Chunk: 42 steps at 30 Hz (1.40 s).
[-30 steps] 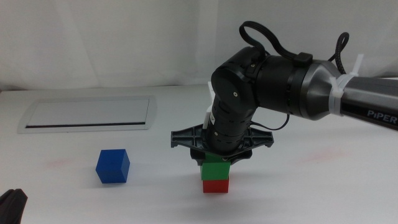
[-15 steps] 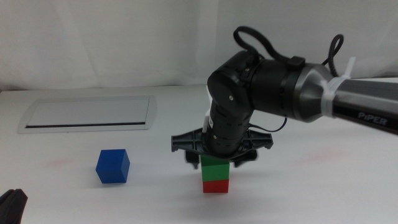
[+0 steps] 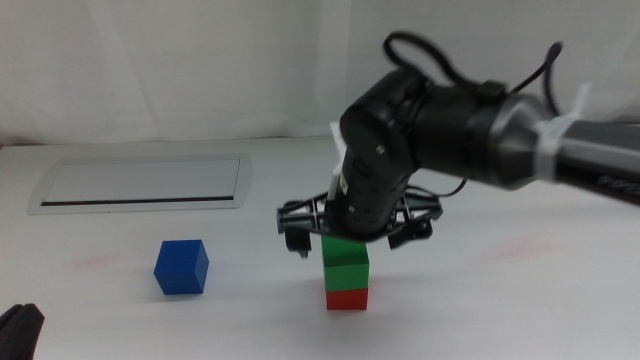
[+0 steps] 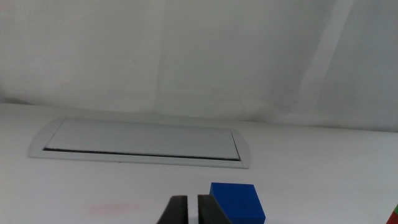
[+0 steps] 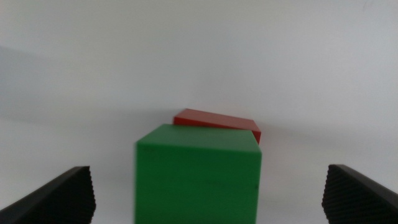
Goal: Stack red cubes first, then green, then blue cubes in a specific spot.
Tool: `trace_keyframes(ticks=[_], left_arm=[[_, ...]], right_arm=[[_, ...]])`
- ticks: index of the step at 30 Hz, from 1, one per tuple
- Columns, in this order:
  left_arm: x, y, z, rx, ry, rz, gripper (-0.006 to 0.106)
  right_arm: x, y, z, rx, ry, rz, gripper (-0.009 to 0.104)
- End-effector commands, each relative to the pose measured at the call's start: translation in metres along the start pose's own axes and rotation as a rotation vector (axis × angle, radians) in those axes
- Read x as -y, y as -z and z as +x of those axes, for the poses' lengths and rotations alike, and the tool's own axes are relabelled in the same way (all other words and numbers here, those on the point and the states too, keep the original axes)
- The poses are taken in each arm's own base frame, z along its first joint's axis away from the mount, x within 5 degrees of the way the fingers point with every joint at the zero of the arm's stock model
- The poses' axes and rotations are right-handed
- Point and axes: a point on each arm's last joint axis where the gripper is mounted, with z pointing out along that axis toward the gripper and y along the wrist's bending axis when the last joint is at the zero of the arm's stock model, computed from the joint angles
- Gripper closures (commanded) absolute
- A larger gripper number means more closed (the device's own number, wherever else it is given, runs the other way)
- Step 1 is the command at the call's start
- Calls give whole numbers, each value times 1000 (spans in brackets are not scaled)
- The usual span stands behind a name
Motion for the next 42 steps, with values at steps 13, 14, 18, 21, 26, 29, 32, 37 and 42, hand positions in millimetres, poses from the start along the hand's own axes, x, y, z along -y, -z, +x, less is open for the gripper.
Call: trace_keyframes(ticks=[13, 14, 18, 21, 26, 29, 32, 37, 42], left_arm=[[-2, 0, 12, -29, 4, -4, 103], [-2, 0, 12, -29, 4, -4, 103], [-2, 0, 12, -29, 4, -4, 103], [-2, 0, 12, -29, 4, -4, 103], [-2, 0, 12, -29, 4, -4, 103], [-2, 0, 12, -29, 4, -4, 103], [-2, 0, 12, -29, 4, -4, 103], [-2, 0, 12, -29, 4, -4, 103], [-2, 0, 12, -29, 4, -4, 103]], right_arm=[[59, 123, -30, 399, 214, -133, -8], [70, 127, -34, 407, 206, -120, -8], [130, 144, -48, 431, 198, -37, -5], [190, 160, -49, 425, 129, 63, 4], [256, 180, -38, 412, -28, 165, 26], [293, 187, -19, 393, -127, 221, 45], [312, 188, 6, 383, -145, 264, 68], [291, 199, 78, 607, -71, 245, 97], [269, 206, 135, 771, -45, 214, 97]])
